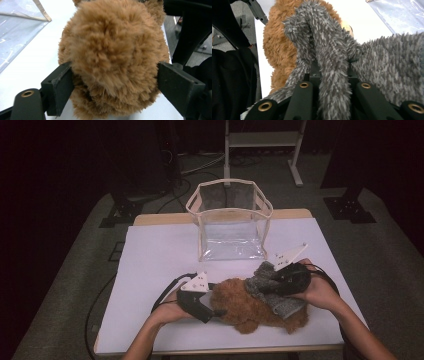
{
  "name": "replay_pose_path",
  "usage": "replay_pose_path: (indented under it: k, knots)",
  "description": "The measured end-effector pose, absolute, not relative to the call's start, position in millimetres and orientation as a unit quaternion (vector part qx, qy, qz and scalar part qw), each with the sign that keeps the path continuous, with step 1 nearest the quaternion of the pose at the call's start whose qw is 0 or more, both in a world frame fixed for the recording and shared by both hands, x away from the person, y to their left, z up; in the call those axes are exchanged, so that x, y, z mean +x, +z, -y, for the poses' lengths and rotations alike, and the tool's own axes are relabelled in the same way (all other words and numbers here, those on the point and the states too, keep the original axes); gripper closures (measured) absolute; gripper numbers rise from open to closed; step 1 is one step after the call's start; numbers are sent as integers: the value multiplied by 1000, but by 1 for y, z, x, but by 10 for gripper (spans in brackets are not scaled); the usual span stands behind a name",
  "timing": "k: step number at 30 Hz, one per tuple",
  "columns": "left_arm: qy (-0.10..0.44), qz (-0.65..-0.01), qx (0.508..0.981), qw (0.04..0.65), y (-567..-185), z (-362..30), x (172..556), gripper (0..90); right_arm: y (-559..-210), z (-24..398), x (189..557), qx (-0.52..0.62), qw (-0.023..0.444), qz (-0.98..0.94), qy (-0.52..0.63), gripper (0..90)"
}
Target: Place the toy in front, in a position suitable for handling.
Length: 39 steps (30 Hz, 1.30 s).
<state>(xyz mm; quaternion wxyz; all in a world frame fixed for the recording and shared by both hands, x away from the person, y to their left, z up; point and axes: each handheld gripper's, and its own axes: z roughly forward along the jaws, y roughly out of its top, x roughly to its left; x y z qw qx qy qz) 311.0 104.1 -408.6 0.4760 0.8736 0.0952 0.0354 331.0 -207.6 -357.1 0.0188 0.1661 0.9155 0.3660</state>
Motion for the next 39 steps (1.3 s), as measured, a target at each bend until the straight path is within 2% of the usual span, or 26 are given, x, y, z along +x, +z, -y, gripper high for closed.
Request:
replay_pose_path:
  k: [2,13,14,18,21,27,29,30,35,39]
  knots:
    - [30,-97,872,478,-414,-103,312,103,-359,212,332,174,14,-912,372,754]
    - [18,-110,865,488,-431,-83,319,29,-361,216,331,183,9,-906,381,753]
    - [20,-110,865,490,-431,-82,319,61,-361,216,332,180,10,-907,381,753]
    - [31,-121,853,507,-427,-86,320,288,-360,209,332,182,14,-908,378,750]
    - [33,-130,842,522,-420,-87,319,348,-359,197,335,175,16,-910,376,751]
    - [46,-130,825,548,-390,-94,319,378,-350,188,340,174,7,-894,413,762]
    - [62,-112,818,561,-356,-101,319,378,-333,192,338,172,3,-875,453,765]
    - [62,-112,818,561,-356,-101,319,378,-333,192,338,172,3,-875,453,765]
    - [109,-80,825,549,-302,-109,316,378,-302,187,335,159,21,-844,512,769]
    - [128,-57,830,540,-267,-111,314,378,-295,186,333,157,14,-827,540,770]
